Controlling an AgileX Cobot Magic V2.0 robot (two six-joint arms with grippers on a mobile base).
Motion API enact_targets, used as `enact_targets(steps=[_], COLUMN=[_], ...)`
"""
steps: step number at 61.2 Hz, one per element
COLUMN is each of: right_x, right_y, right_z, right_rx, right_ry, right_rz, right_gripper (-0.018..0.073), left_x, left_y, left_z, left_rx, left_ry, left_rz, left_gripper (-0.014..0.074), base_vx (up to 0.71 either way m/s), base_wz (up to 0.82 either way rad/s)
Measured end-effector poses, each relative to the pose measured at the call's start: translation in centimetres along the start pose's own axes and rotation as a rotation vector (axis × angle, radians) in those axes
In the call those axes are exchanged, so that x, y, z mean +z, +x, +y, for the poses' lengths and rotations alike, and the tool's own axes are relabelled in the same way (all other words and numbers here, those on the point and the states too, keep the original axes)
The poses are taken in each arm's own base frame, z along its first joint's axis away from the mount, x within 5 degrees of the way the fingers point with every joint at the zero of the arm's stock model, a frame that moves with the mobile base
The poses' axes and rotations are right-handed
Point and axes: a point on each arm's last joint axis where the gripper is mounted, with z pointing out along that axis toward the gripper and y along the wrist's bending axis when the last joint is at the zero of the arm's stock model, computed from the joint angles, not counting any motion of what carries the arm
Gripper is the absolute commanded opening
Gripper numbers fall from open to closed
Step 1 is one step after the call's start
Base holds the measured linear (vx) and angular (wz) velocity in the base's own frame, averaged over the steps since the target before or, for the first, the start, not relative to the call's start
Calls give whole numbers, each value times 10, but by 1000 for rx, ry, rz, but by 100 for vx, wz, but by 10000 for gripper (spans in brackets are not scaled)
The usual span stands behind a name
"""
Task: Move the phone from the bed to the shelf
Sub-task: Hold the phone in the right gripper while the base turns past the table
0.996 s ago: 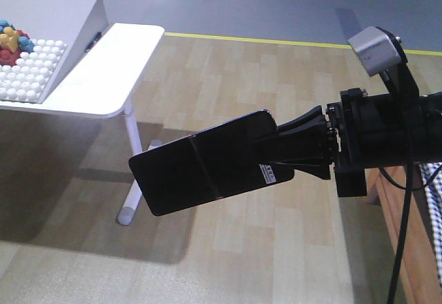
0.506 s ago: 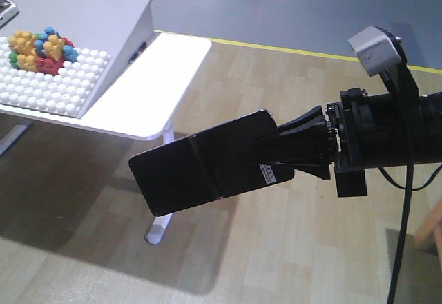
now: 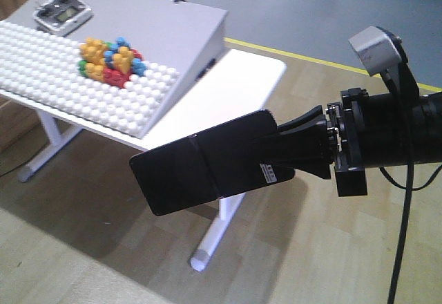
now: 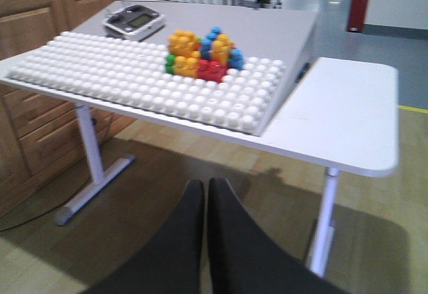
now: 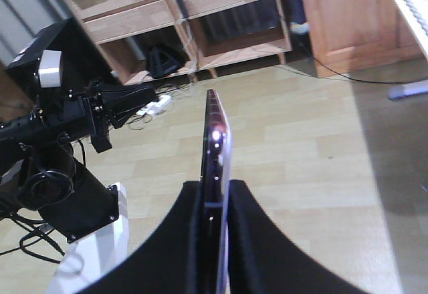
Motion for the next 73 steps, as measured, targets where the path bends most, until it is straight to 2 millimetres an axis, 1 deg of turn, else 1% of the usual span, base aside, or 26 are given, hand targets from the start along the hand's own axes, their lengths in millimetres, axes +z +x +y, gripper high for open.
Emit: enact_targets(steps=[21,56,73], right_x=[0,0,0], right_y=[0,0,0], right_z=[0,0,0], right_rx=[0,0,0], right_ry=[0,1,1], right_rz=[0,0,0], right_gripper=[-4,-4,-4], left_x=[0,0,0], left_y=[0,0,0], left_z=[0,0,0], left_rx=[0,0,0], left_ry=[0,0,0], left_rz=[0,0,0], left_gripper=[1,1,1], base_vx=[24,21,21], base_wz=[56,71,60])
